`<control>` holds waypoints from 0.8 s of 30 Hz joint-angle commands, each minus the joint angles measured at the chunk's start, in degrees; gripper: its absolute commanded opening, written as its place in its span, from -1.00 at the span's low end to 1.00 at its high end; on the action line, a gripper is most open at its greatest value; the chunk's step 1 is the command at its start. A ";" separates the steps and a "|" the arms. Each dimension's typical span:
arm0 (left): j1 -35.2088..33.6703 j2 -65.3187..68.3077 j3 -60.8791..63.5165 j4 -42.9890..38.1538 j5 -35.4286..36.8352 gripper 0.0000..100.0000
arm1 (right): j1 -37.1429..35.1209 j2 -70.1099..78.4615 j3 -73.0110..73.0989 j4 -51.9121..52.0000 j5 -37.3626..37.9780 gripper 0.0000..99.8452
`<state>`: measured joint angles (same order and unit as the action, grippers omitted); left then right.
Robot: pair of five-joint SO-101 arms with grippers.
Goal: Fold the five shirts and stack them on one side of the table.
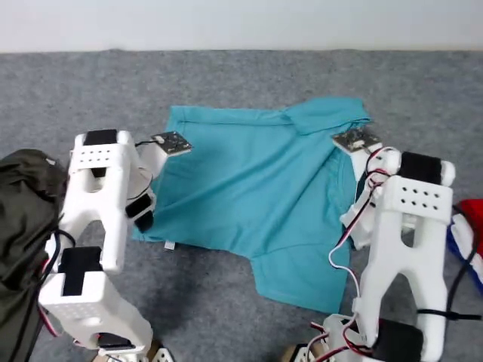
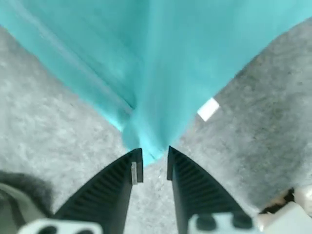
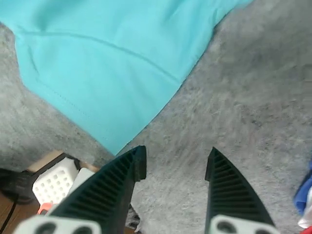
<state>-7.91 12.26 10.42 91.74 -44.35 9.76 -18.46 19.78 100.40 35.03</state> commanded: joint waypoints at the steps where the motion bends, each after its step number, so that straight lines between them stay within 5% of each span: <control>1: 0.62 -0.26 -0.75 -2.20 0.18 -0.80 | 0.75 -2.24 0.79 1.63 -0.18 -0.58; 10: 1.23 -0.26 4.26 -1.85 -2.73 -0.80 | 0.75 -2.24 0.97 1.63 -0.18 -0.58; 16: 1.23 -2.11 3.47 5.71 -3.16 -0.72 | 0.84 -4.09 1.23 1.98 -0.35 -0.58; 24: -3.52 -17.14 9.27 8.70 -8.44 -0.71 | 0.84 -10.51 1.32 2.07 -0.18 -0.58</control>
<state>-10.02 2.42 17.10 98.51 -49.27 9.76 -25.93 21.27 100.40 35.03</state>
